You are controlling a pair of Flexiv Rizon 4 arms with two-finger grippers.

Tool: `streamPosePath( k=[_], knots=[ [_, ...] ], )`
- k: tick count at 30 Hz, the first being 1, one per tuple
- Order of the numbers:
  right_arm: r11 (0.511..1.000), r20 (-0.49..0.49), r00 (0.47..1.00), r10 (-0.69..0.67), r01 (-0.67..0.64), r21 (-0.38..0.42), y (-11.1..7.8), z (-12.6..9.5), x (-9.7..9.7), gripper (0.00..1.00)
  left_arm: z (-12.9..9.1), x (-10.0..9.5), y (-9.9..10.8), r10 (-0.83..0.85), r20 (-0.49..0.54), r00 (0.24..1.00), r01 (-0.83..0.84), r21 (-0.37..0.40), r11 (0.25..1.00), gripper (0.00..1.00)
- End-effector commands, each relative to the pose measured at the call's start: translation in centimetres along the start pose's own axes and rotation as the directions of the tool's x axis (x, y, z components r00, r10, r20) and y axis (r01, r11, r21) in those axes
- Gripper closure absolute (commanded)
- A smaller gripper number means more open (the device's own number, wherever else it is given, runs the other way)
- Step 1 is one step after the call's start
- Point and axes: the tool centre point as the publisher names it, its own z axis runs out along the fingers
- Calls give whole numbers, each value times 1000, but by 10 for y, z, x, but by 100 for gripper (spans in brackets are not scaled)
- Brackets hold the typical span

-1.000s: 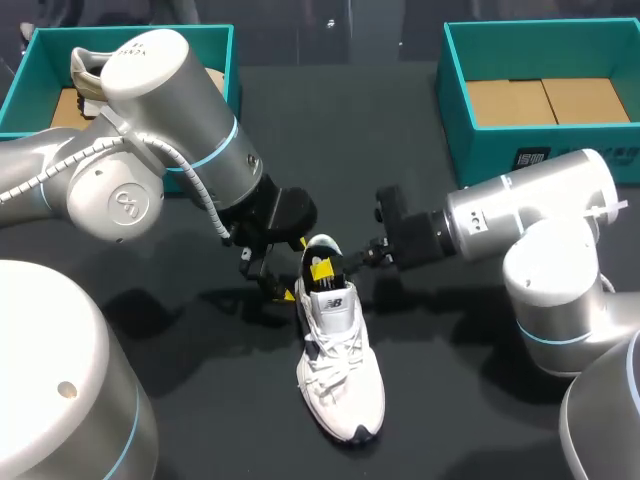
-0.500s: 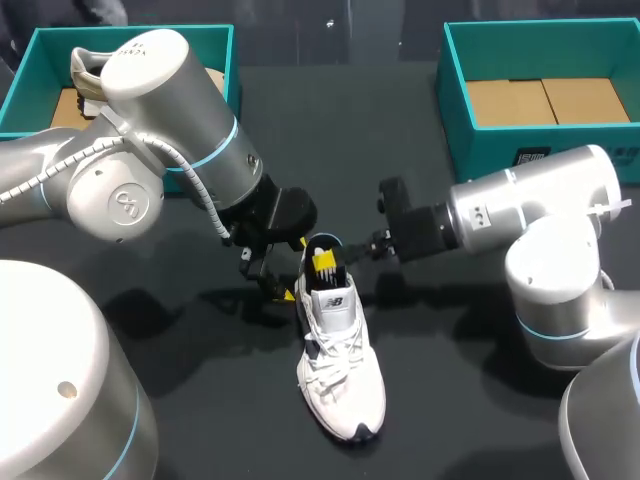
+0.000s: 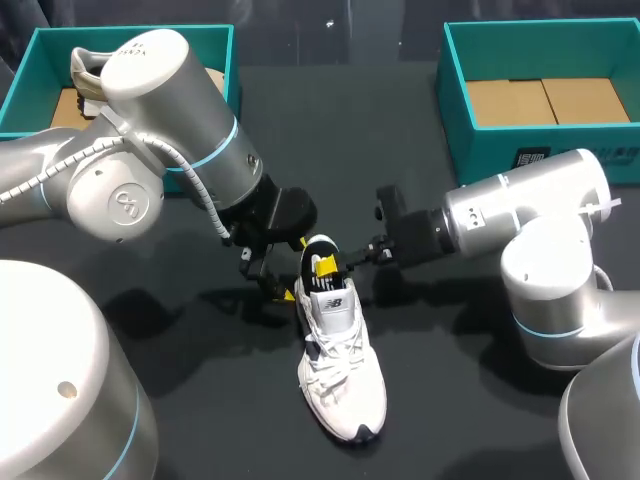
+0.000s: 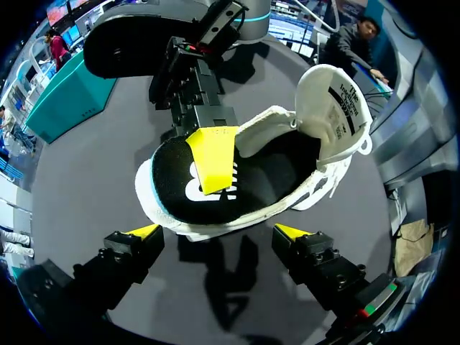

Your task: Take the shoe out of the shoebox, open the shoe tongue, remove and reinsert the insole, then place the shoe into the shoebox

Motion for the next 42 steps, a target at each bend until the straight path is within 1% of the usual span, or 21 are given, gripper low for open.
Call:
streamPosePath(
  k=[1, 4, 10, 12, 15, 16, 17, 18, 19, 23, 28, 31, 33, 34, 35, 38, 42],
  knots=[
    [999, 10, 999, 34, -34, 3, -15, 5, 2, 100, 1, 0, 0, 1, 2, 1000, -1, -2, 1000, 0],
    [997, 18, 997, 71, -71, 11, -24, 6, 4, 100, 1, 0, 0, 1, 2, 1000, -1, -2, 1000, 0],
    [994, 28, 994, 108, -109, 19, -35, 5, 8, 100, 1, 0, 0, 1, 2, 1000, -1, -2, 1000, 0],
    [995, 37, 994, 102, -103, 18, -35, 4, 9, 100, 1, 0, 0, 1, 2, 1000, -1, -2, 1000, 0],
    [998, 55, 997, 62, -62, 4, -29, 2, 12, 100, 1, 0, 0, 1, 2, 1000, -1, -2, 1000, 0],
    [999, 60, 997, 47, -47, 3, -25, 3, 14, 79, 1, 0, 0, 1, 2, 1000, -1, -2, 1000, 0],
    [999, 66, 997, 32, -32, 2, -23, 2, 15, 67, 1, 0, 0, 1, 2, 1000, -1, -2, 1000, 0],
    [1000, 71, 997, 16, -16, 2, -20, 2, 15, 58, 1, 0, 0, 1, 2, 1000, -1, -2, 1000, 0],
    [1000, 77, 997, 0, 0, 1, -18, 1, 16, 53, 1, 0, 0, 1, 2, 1000, -1, -2, 1000, 0],
    [998, 93, 994, -56, 56, 2, -7, -1, 19, 51, 1, 0, 0, 1, 2, 1000, -1, -2, 1000, 0],
    [995, 115, 988, -103, 104, -6, 0, -4, 22, 48, 1, 0, 0, 1, 2, 1000, -1, -2, 1000, 0],
    [992, 126, 984, -125, 128, -13, 3, -6, 23, 38, 1, 0, 0, 1, 2, 1000, -1, -2, 1000, 0],
    [991, 131, 983, -132, 135, -17, 4, -7, 23, 29, 1, 0, 0, 1, 2, 1000, -1, -2, 1000, 0],
    [990, 132, 982, -135, 139, -21, 5, -8, 23, 21, 1, 0, 0, 1, 2, 1000, -1, -2, 1000, 0],
    [990, 133, 982, -137, 142, -25, 5, -8, 22, 17, 1, 0, 0, 1, 2, 1000, -1, -2, 1000, 0],
    [990, 131, 982, -135, 140, -28, 5, -9, 19, 22, 1, 0, 0, 1, 2, 1000, -1, -2, 1000, 0],
    [994, 121, 987, -107, 110, -20, 2, -8, 11, 23, 1, 0, 0, 1, 2, 1000, -1, -2, 1000, 0]
  ],
)
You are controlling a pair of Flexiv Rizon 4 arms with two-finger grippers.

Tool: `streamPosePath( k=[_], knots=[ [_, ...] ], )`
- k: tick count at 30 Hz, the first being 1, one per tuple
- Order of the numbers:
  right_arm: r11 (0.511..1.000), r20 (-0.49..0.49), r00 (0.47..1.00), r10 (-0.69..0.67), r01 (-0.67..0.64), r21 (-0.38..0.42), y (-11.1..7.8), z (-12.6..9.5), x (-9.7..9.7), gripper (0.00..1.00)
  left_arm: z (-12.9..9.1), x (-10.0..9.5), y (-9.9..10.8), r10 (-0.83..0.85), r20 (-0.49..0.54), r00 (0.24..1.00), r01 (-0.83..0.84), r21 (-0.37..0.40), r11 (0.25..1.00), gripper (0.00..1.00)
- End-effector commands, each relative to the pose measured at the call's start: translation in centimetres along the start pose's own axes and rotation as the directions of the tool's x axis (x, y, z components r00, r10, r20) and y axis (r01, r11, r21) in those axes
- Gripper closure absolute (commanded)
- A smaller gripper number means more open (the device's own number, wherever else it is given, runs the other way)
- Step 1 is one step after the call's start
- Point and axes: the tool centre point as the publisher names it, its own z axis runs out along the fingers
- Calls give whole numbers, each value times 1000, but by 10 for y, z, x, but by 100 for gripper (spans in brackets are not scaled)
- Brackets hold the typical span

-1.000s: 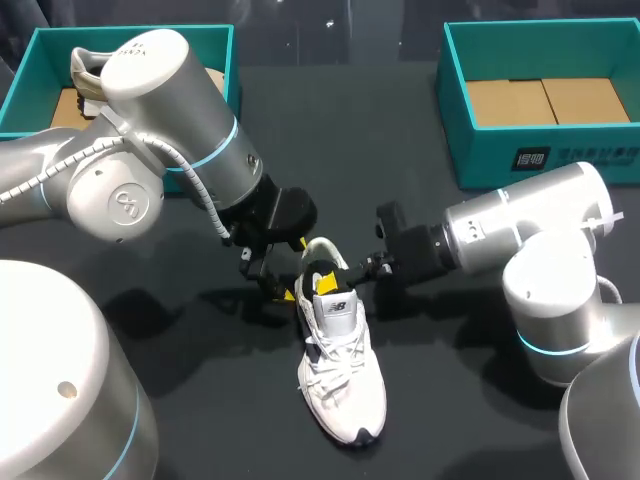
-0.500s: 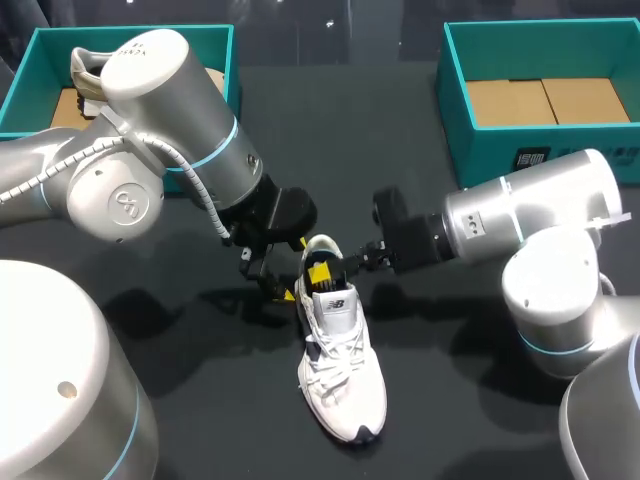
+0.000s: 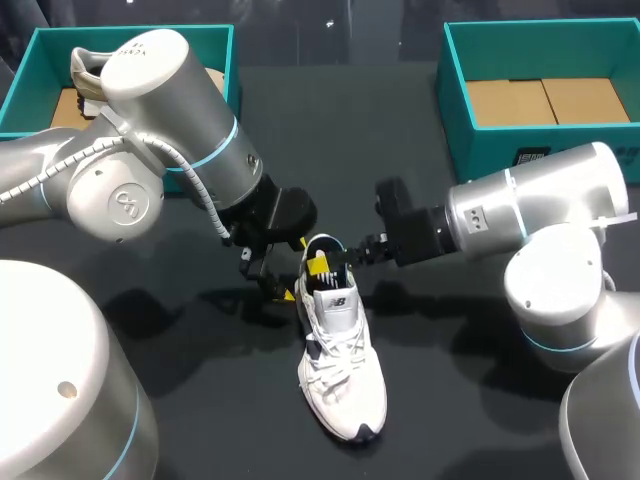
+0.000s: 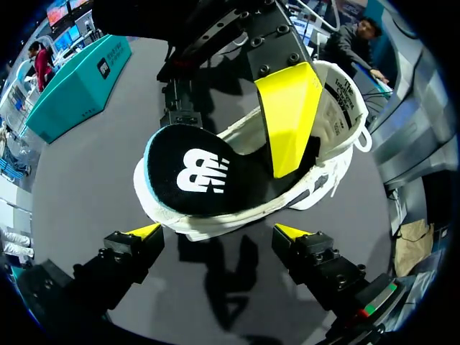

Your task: Take the shoe out of the shoebox, open the shoe tongue, remove and reinsert the insole, then place the shoe into the shoebox

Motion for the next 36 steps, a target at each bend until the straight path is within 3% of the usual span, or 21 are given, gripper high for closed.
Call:
streamPosePath(
  k=[1, 3, 5, 11, 13, 19, 31, 36],
  knots=[
    [1000, -9, 1000, 14, -14, 6, -3, 2, -8, 26, 1, 0, 0, 1, 2, 1000, -1, -2, 1000, 0],
    [1000, -14, 1000, 22, -22, 8, -5, 3, -11, 37, 1, 0, 0, 1, 2, 1000, -1, -2, 1000, 0],
    [999, -18, 999, 33, -33, 11, -5, 5, -14, 56, 1, 0, 0, 1, 2, 1000, -1, -2, 1000, 0],
    [997, -17, 997, 72, -71, 33, -5, 11, -23, 79, 1, 0, 0, 1, 2, 1000, -1, -2, 1000, 0],
    [996, -20, 996, 82, -81, 36, -6, 13, -25, 100, 1, 0, 0, 1, 2, 1000, -1, -2, 1000, 0],
    [987, -12, 988, 155, -155, 44, -13, 13, -27, 100, 1, 0, 0, 1, 2, 1000, -1, -2, 1000, 0],
    [871, 3, 890, 457, -448, 202, -44, 17, -17, 100, 1, 0, 0, 1, 2, 1000, -1, -2, 1000, 0],
    [862, 11, 882, 470, -462, 210, -51, 17, -12, 100, 1, 0, 0, 1, 2, 1000, -1, -2, 1000, 0]
  ],
)
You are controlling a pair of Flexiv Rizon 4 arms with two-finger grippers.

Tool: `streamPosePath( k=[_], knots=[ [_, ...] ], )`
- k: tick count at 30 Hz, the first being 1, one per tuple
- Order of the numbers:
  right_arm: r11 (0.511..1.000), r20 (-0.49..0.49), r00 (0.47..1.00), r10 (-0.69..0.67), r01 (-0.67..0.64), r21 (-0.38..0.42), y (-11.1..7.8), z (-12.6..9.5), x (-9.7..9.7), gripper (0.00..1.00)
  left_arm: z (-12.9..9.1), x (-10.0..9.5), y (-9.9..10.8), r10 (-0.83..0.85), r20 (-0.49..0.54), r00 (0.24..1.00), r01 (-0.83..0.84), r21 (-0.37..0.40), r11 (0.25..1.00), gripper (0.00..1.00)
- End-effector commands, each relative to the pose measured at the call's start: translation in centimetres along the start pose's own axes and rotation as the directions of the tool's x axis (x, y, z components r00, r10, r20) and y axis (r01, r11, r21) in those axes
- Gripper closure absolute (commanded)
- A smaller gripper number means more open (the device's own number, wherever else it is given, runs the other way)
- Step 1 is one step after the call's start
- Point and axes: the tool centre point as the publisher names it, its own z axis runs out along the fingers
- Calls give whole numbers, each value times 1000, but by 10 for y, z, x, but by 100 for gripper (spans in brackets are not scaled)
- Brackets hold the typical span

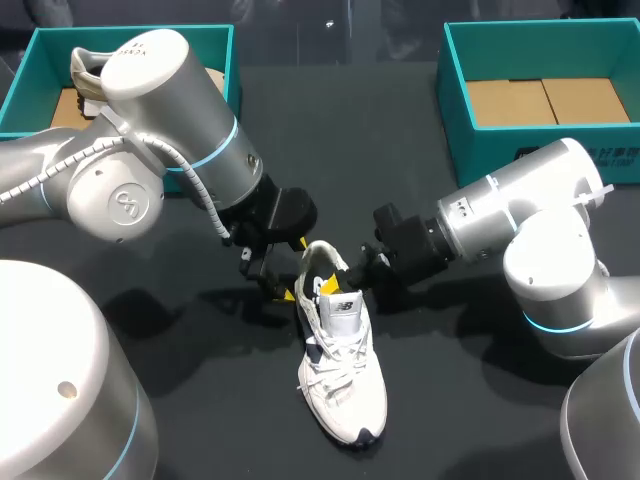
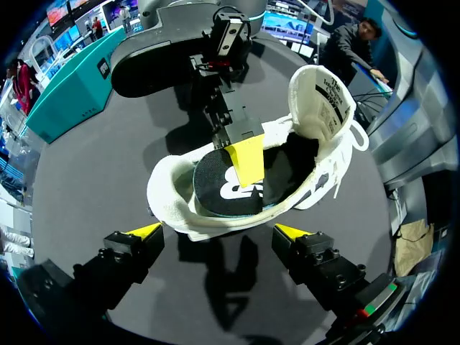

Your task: Take the shoe out of the shoebox, open the shoe tongue, remove and reinsert the insole, then place the shoe into the shoebox

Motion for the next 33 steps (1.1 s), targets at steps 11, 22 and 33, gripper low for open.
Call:
streamPosePath(
  k=[11, 22, 33],
  knots=[
    [958, 100, 968, -228, 242, -155, 10, -12, 19, 53, 1, 0, 0, 1, 2, 1000, -1, -2, 1000, 0],
    [909, 182, 928, -325, 360, -212, 18, -21, 32, 56, 1, 0, 0, 1, 2, 1000, -1, -2, 1000, 0],
    [880, 231, 901, -368, 417, -228, 24, -29, 42, 52, 1, 0, 0, 1, 2, 1000, -1, -2, 1000, 0]
  ],
)
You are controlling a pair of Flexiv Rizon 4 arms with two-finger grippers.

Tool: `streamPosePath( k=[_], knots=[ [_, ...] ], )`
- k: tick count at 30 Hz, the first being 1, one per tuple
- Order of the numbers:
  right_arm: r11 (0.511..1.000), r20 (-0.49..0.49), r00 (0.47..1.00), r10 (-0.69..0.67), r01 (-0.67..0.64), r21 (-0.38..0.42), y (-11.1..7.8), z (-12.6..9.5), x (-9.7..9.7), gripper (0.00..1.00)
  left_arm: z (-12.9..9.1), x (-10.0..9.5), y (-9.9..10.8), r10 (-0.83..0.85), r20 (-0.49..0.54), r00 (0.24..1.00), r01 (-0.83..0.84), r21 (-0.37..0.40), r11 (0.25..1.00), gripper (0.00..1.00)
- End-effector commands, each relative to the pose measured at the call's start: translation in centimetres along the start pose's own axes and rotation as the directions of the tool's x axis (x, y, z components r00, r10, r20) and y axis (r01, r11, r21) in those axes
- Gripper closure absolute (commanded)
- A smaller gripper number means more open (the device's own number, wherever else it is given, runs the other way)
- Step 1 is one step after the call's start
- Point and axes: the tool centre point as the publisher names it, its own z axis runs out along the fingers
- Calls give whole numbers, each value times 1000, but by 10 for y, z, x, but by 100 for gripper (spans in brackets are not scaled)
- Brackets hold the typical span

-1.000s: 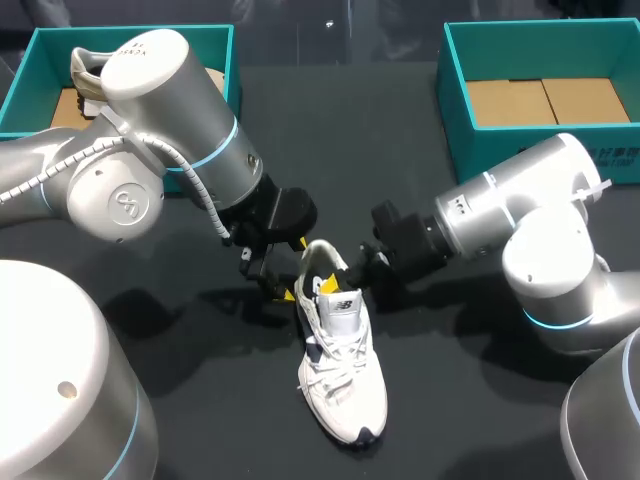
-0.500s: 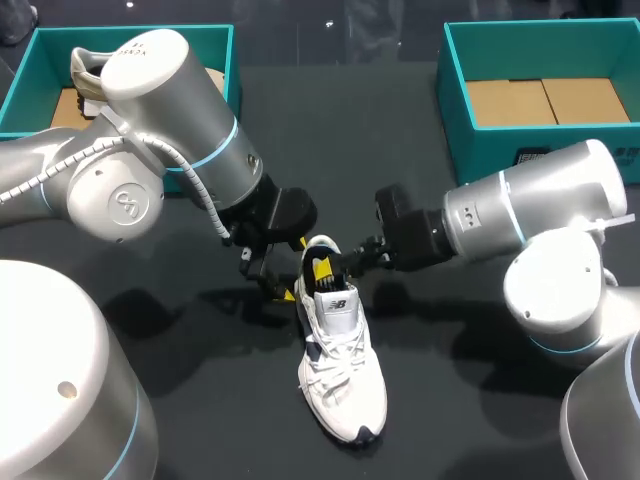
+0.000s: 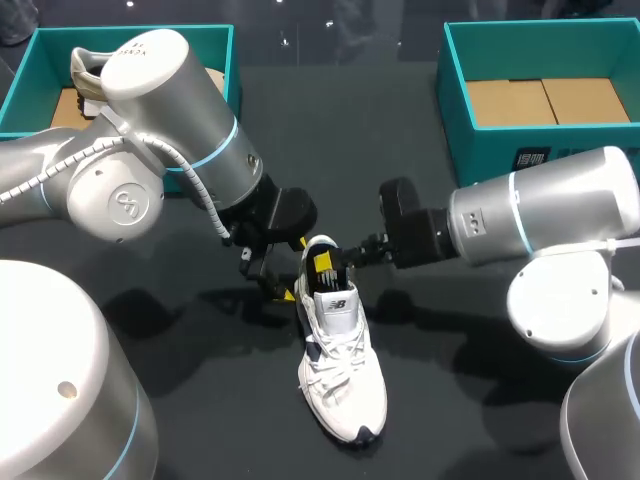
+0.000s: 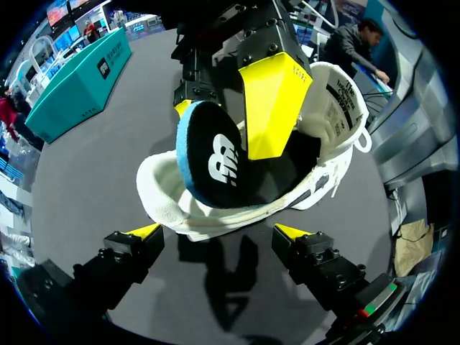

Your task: Take the shoe out of the shoebox, open the shoe tongue, remove and reinsert the insole, then place the shoe into the shoebox

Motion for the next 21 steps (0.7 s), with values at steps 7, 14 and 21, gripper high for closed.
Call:
streamPosePath(
  k=[7, 14, 21],
  knots=[
    [1000, 18, 1000, 6, -6, 8, 2, -8, -7, 53, -8, 1, 3, 35, -38, 999, -35, 8, 999, 0],
    [1000, 21, 1000, 18, -18, 13, 3, -12, -17, 52, -18, 0, 6, 61, -64, 996, -60, 23, 998, 0],
    [999, 39, 999, 32, -33, 32, 3, -20, -22, 53, -24, -2, 12, 98, -75, 992, -97, 13, 995, 0]
  ],
)
